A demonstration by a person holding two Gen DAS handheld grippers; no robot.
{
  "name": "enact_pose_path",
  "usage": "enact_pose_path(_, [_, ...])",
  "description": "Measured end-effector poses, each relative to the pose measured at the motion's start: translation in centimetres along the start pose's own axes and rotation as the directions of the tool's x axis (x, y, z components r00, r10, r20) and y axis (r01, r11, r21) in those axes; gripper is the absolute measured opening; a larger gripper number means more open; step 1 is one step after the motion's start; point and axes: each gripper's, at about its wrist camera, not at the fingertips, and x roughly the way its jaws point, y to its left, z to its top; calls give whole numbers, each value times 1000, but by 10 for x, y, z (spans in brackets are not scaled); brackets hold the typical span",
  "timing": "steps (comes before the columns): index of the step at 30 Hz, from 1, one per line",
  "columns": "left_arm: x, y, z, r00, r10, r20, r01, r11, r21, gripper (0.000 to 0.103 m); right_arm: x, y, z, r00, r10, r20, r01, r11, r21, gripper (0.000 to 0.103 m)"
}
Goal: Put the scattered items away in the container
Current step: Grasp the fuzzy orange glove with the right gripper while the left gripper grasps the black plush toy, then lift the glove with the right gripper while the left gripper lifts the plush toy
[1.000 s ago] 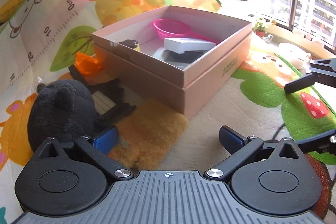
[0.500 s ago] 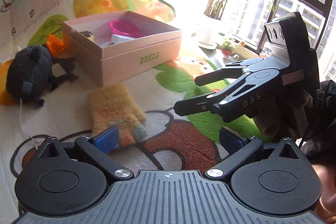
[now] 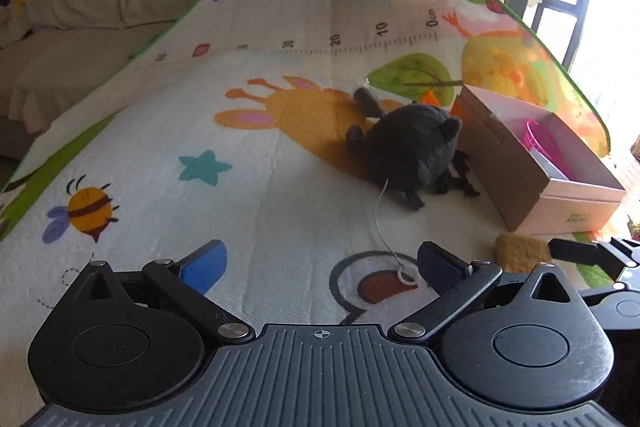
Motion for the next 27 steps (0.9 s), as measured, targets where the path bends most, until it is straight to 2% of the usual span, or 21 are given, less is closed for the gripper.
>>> enact_pose_path(2, [3, -10, 7, 999, -23, 28, 21, 999, 44, 103, 6, 5, -3, 999, -27, -22, 26, 999, -39, 83])
enact_pose_path(4, [15, -29, 13, 998, -46, 44, 41, 993, 109, 103, -2, -4, -9, 1000, 5, -22, -6, 999, -35, 73])
enact_pose_path(6, [29, -44, 20, 997, -54, 45, 47, 988, 150, 103, -13, -17, -15, 999, 0, -32, -1, 1000, -29, 69])
enact_pose_path(10, [66, -64, 37, 999, -45, 22, 41, 988, 150, 103, -43, -60, -43, 995, -97, -14, 97, 994, 40, 69])
enact_pose_path(15, [114, -68, 57, 999, -10, -46, 13, 997, 72, 103, -61, -90, -61, 989, -146, -2, 144, 974, 174, 75])
enact_pose_path(18, [134, -68, 60, 994, -49, -98, 54, 997, 46, 103, -55, -88, -58, 989, -145, -14, 145, 976, 160, 86])
enact_pose_path(22, [140, -69, 57, 996, -37, -85, 44, 996, 76, 103, -52, -87, -57, 991, -131, -20, 133, 979, 153, 92])
enact_pose_path(23, [138, -69, 56, 996, -42, -79, 49, 995, 87, 99, -52, -88, -57, 992, -126, -19, 128, 979, 158, 92])
enact_pose_path(24, [135, -70, 56, 996, -48, -71, 55, 993, 104, 90, -53, -89, -57, 993, -121, -15, 122, 979, 165, 92])
enact_pose_path(27, [120, -76, 51, 998, -39, -51, 48, 980, 191, 90, -53, -91, -58, 994, -104, -11, 105, 979, 177, 94])
